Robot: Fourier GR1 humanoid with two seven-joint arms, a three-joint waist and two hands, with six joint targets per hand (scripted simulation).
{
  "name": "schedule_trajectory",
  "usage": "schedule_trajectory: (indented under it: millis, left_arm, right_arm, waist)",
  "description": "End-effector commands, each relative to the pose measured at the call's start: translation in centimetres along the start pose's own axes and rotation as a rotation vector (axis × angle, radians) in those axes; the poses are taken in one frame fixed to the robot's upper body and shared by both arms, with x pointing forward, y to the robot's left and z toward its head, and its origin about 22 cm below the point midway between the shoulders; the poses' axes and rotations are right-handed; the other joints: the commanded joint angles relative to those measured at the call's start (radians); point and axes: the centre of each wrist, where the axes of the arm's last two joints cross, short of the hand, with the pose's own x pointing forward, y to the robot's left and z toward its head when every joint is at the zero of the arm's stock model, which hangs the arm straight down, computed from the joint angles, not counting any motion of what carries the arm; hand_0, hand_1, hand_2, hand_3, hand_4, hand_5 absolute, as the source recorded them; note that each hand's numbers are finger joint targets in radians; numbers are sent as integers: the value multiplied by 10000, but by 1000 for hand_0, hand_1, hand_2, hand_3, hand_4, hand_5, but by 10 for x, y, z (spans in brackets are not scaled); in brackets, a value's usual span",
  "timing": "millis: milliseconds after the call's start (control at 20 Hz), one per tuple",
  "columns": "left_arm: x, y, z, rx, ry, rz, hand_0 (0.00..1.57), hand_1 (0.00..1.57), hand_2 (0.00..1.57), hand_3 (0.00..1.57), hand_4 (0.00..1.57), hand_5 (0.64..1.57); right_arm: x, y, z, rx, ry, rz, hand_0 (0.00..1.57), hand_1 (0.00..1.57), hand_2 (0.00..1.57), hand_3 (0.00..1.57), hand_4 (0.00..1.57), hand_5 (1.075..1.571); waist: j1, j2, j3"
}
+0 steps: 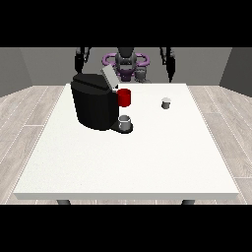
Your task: Insert the coffee pod into the coffee machine and close the lid
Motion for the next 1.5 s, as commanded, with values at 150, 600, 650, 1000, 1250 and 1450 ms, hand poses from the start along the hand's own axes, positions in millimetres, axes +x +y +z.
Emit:
schedule_trajectory:
  millis: [150, 600, 650, 1000, 1250, 1450]
  left_arm:
    - [13, 30, -6, -1561, -976, -1516, 0, 0, 0, 0, 0, 1571]
    - [18, 80, -16, -2334, -922, -4644, 0, 0, 0, 0, 0, 1571]
    - [45, 85, -30, -2362, -1235, -5067, 0, 0, 0, 0, 0, 1571]
    - [34, 98, -49, -2507, 6, -6204, 0, 0, 0, 0, 0, 1571]
    - [35, 137, -68, -1786, 183, -6973, 0, 0, 0, 0, 0, 1571]
    - [38, 121, -89, -2248, 388, -7283, 0, 0, 0, 0, 0, 1571]
  right_arm:
    - [-7, 10, -6, -334, 201, -524, 0, 0, 0, 0, 0, 1571]
    - [13, 14, -17, -1723, -562, 674, 0, 0, 0, 0, 0, 1571]
    - [7, 10, -25, -1809, -1013, 831, 0, 0, 0, 0, 0, 1571]
    - [3, 41, -15, -1112, -789, 683, 0, 0, 0, 0, 0, 1571]
    - [39, 47, -35, -996, -1557, 470, 0, 0, 0, 0, 0, 1571]
    - [39, 55, -48, -1126, -1262, 587, 0, 0, 0, 0, 0, 1571]
  waist:
    - [237, 3, 99]
    - [-516, 378, 91]
    - [-326, 851, 100]
    - [-1037, 995, 98]
    - [-1579, 2202, 88]
    - [-1361, 2322, 93]
